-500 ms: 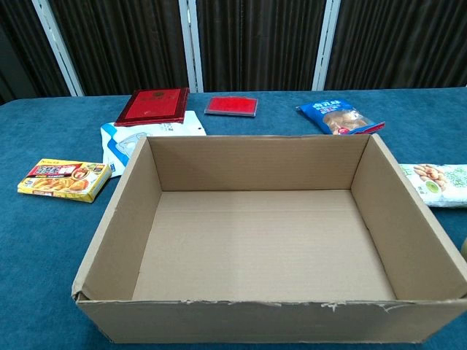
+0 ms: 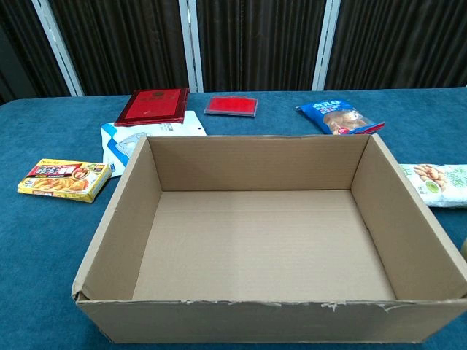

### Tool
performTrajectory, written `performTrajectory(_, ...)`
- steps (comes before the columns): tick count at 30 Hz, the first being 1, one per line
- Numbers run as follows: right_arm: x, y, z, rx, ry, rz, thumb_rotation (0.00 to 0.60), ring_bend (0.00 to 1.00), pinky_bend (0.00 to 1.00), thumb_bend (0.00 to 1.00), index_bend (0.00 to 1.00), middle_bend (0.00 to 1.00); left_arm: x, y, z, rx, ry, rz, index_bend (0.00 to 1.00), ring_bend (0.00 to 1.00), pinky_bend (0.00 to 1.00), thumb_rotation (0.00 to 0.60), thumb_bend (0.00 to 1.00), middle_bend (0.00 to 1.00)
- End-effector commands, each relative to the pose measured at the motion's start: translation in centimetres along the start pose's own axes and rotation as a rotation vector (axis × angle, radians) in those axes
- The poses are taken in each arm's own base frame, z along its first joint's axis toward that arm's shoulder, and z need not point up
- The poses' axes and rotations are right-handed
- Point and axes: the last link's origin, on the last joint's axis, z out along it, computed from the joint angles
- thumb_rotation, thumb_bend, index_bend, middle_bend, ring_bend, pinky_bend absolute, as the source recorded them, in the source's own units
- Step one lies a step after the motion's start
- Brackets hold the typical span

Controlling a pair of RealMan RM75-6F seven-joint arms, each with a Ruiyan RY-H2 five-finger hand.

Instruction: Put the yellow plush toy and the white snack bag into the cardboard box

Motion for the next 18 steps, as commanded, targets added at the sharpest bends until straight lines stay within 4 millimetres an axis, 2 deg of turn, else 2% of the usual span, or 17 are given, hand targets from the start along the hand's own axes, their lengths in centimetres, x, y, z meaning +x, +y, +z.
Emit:
performTrajectory(1,-0.4,-1.3,-1.0,0.042,-0.063,-0.047,0.6,0.0,0.0,0.0,0.0,0.0,-0.1,-0.1,0.3,0.0,-0.011,-0.002,0.06,0.0,0.0,0.561,0.06,0.0)
performTrajectory(5,-1.0,-2.3,-1.5,0.052,-0.114,-0.078,0.6,0.0,0.0,0.0,0.0,0.0,-0.3,-0.2,0.6,0.001,-0.021,-0.004,0.06,0.0,0.0,0.565,0.07,0.0)
performTrajectory(8,-1.8,-3.0,-1.2,0.061,-0.151,-0.084,0.6,0.0,0.0,0.0,0.0,0.0,-0.4,-0.2,0.8,-0.002,-0.029,-0.004,0.06,0.0,0.0,0.565,0.06,0.0)
performTrajectory(12,-3.3,-3.9,0.1,0.085,-0.215,-0.091,0.6,0.0,0.0,0.0,0.0,0.0,-0.7,-0.1,1.0,-0.007,-0.044,-0.001,0.06,0.0,0.0,0.564,0.07,0.0)
performTrajectory(18,-5.2,-4.2,2.0,0.105,-0.286,-0.095,0.6,0.0,0.0,0.01,0.0,0.0,-1.1,-0.3,1.5,0.008,-0.06,0.011,0.06,0.0,0.0,0.563,0.06,0.0)
